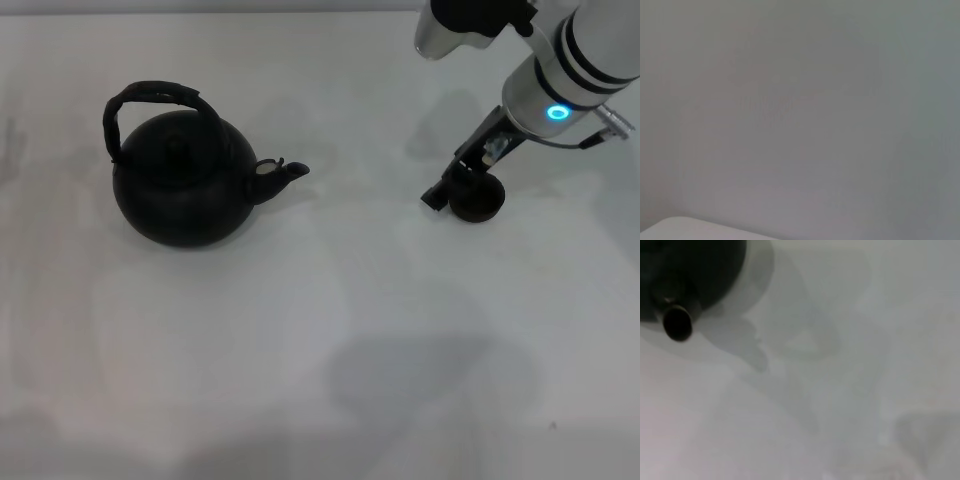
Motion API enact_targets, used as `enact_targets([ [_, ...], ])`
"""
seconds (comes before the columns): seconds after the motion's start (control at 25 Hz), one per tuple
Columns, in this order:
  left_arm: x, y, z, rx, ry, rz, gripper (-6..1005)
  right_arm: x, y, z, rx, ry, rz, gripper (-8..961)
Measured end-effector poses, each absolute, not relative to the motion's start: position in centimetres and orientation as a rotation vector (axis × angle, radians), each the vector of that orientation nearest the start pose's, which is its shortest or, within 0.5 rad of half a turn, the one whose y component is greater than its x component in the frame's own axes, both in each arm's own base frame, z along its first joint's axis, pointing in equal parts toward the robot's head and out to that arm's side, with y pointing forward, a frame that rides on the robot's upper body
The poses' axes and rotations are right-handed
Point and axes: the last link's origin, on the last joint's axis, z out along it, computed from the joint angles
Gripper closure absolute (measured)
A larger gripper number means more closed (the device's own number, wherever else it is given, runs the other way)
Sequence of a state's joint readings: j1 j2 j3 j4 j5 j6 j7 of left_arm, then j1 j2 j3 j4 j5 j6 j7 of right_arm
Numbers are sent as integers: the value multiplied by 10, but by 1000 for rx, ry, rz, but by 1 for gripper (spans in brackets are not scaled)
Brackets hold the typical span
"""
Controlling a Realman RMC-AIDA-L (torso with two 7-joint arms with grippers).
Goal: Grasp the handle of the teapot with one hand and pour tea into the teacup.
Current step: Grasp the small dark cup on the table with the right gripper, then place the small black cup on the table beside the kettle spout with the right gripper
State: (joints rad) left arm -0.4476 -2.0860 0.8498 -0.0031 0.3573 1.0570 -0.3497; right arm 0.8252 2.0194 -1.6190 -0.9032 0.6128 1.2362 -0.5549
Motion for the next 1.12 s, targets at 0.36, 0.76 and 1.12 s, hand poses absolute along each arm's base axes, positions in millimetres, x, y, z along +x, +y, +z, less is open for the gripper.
enact_targets([
  [0.36,-389,320,17,-1324,-847,-636,120,202,390,-53,-2548,846,-724,157],
  [0.76,-388,321,17,-1324,-844,-638,119,207,380,-52,-2564,866,-768,188],
  [1.12,-390,319,18,-1314,-849,-636,119,175,385,-48,-2607,756,-677,242],
])
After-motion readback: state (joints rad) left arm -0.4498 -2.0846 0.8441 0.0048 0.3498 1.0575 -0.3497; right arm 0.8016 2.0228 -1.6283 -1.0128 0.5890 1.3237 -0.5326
